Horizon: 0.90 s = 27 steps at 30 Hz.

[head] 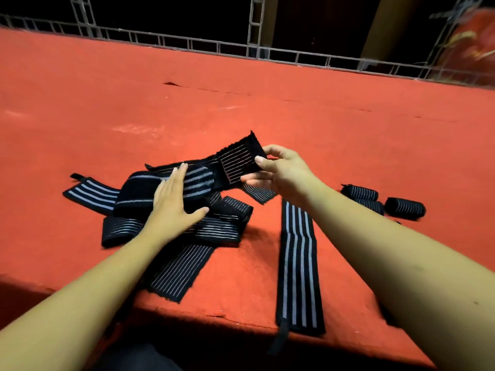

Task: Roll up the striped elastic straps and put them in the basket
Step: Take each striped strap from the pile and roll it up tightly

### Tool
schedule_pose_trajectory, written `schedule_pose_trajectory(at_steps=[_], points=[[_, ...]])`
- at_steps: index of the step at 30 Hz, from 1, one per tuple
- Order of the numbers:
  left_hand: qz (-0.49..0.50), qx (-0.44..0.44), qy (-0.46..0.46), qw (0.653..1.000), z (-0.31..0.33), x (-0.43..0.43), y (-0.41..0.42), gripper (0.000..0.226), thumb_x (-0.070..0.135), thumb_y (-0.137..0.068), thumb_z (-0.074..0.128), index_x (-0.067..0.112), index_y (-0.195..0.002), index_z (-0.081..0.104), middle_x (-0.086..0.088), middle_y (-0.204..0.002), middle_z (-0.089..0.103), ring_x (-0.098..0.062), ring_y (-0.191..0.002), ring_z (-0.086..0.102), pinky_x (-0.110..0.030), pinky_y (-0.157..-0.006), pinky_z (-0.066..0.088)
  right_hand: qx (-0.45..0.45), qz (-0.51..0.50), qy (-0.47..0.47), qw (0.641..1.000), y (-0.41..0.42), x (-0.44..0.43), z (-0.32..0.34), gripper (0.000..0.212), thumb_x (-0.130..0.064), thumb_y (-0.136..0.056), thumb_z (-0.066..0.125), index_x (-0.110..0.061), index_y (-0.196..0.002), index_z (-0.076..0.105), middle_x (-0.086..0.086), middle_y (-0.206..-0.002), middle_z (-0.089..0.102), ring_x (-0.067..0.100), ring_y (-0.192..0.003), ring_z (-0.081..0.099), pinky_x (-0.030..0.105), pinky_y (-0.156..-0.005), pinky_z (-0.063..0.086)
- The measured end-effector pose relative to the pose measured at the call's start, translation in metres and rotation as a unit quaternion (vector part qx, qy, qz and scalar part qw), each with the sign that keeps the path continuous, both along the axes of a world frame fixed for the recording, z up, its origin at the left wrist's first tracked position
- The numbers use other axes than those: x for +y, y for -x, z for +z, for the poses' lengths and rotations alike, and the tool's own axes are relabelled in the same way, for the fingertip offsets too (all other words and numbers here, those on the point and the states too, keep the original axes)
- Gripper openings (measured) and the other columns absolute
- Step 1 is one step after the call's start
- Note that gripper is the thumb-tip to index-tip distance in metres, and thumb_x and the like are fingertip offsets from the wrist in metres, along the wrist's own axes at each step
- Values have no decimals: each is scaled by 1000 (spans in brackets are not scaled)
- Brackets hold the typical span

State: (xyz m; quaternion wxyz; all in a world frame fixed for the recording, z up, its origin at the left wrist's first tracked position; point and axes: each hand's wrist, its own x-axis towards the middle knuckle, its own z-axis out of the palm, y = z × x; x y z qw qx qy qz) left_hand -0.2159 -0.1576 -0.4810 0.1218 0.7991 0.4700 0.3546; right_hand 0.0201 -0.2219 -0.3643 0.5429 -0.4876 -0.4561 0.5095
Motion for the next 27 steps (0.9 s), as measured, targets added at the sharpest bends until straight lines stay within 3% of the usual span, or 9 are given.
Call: schedule_pose_trajectory(at_steps=[3,5,7,9,12,14,17,21,27], points=[[-27,-3,-17,999,35,6,-8,105,38,-77,80,21,-157,14,-3,-160,30,-20,-148,24,-45,-124,11,-18,31,-14,999,-4,-9,13,17,7,-97,47,-7,-90,52,20,-79,60,25,-57,67,31,-58,56],[-70,-4,17,997,49,9,-15,91,41,-75,79,26,-150,31,0,-145,49,-22,-134,44,-46,-117,29,-30,46,-26,998,-7,-13,18,18,7,-97,49,-8,-88,53,19,-73,60,23,-54,65,29,-56,54],[-78,22,32,996,55,9,-21,72,43,-75,77,27,-138,46,-1,-131,56,-24,-124,53,-44,-110,38,-46,44,-36,997,-10,-18,21,19,7,-97,50,-8,-86,54,17,-70,61,21,-53,64,28,-55,54],[-53,29,22,998,55,8,-22,61,43,-80,75,26,-133,49,-1,-124,56,-23,-122,53,-40,-105,35,-54,29,-35,998,-12,-23,21,18,7,-97,49,-7,-86,55,17,-72,62,20,-53,65,28,-55,55],[-40,25,11,999,54,1,-22,66,71,-74,55,30,-127,54,1,-108,55,-19,-113,49,-33,-92,24,-21,-7,-19,1000,-20,-26,20,17,5,-99,48,-6,-88,54,19,-78,62,22,-55,65,30,-57,55],[-33,33,-4,999,57,-5,-27,72,82,-67,42,30,-112,61,3,-97,50,-16,-104,46,-33,-87,22,-1,-12,1,1000,-24,-28,18,15,3,-99,49,-6,-89,53,20,-83,63,23,-56,67,30,-58,57],[3,38,-13,999,62,-12,-40,67,87,-63,39,29,-92,55,4,-95,47,-12,-99,41,-31,-85,19,13,13,24,1000,-24,-33,14,15,1,-99,51,-8,-87,54,18,-85,63,25,-59,68,31,-58,59],[25,55,9,998,67,-19,-52,59,70,-64,41,21,-95,53,1,-98,49,-22,-102,47,-36,-85,25,30,8,17,999,-21,-33,14,9,1,-98,51,-6,-94,54,20,-90,63,26,-60,68,32,-58,58],[-27,-7,-49,998,62,-35,-51,54,28,-85,66,18,-129,37,-2,-120,49,-26,-110,53,-46,-108,33,46,-21,44,998,-24,-36,12,12,-2,-100,49,-5,-92,57,19,-90,67,24,-63,71,30,-59,60]])
